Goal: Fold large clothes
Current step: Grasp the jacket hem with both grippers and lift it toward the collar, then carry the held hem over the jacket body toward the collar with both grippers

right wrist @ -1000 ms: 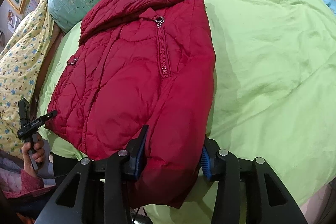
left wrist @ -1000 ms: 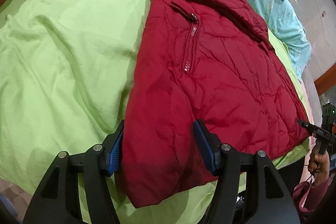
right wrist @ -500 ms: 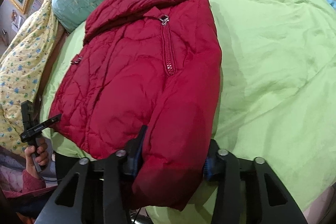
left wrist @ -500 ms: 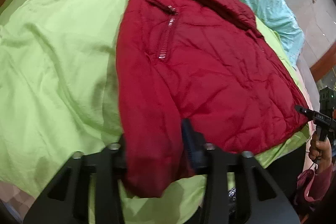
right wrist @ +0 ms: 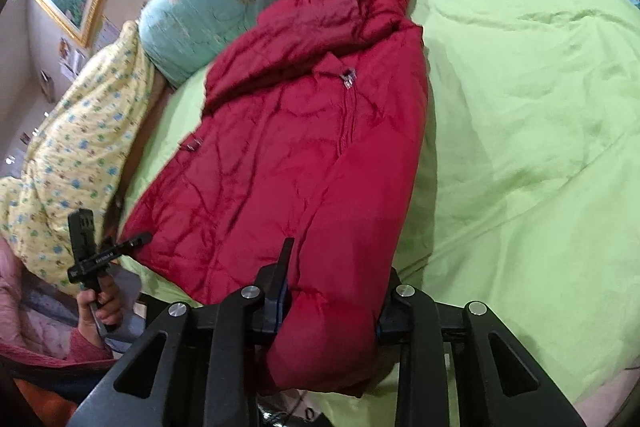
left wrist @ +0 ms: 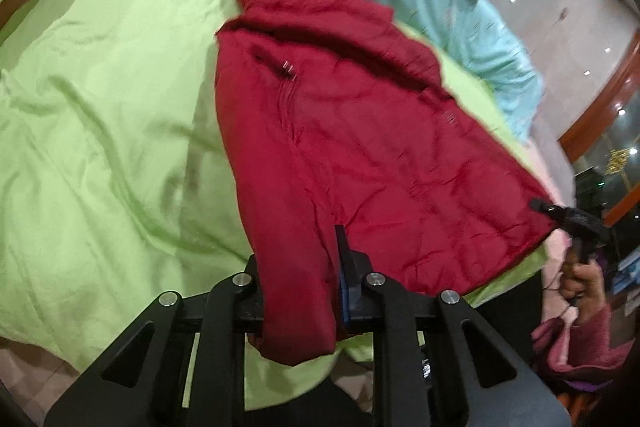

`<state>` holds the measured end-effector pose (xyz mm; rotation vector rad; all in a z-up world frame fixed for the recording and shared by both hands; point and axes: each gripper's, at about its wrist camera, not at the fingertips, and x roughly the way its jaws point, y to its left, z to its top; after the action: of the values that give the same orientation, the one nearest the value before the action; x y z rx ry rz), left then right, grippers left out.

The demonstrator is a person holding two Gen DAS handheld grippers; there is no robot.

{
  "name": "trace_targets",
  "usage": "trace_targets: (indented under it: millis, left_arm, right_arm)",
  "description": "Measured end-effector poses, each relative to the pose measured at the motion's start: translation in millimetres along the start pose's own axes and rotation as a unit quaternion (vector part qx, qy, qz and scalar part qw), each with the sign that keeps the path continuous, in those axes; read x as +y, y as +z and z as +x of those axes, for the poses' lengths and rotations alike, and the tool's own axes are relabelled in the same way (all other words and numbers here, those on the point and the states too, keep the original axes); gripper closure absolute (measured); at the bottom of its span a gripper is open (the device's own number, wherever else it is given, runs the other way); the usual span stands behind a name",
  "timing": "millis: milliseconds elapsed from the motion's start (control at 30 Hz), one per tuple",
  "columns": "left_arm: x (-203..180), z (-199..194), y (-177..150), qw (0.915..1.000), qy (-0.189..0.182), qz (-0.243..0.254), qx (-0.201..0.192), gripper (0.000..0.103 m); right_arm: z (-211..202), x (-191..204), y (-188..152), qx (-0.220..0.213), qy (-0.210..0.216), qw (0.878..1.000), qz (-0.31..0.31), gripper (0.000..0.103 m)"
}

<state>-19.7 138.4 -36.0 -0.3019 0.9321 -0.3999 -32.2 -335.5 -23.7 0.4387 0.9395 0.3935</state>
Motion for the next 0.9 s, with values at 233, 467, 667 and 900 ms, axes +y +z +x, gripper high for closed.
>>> trace_targets:
  millis: [233, 467, 667, 900]
  left_arm:
    - [-3, -20, 16, 0.9991, -0.027, 0.001, -0.034, 0.085]
    - [-7, -30, 60, 0.9953, -0.04, -0.012, -0.087, 0.085]
    - [-2, -26, 99, 0.9905, -0.046, -0.035, -0.125, 0.085]
    - [5, -18, 127, 0.9871, -0.045, -0.05, -0.145, 0.085]
  right_arm:
    - [-13, -4, 13, -0.03, 0.041, 0.999, 0.011, 0.076]
    - [-20, -3, 43, -0.071, 0.055, 0.996, 0.012, 0.076]
    - [-26, 5, 75, -0.121, 0.053, 0.991, 0.011, 0.076]
    - [-25, 7, 111, -0.16, 0.049, 0.986, 0.01, 0.076]
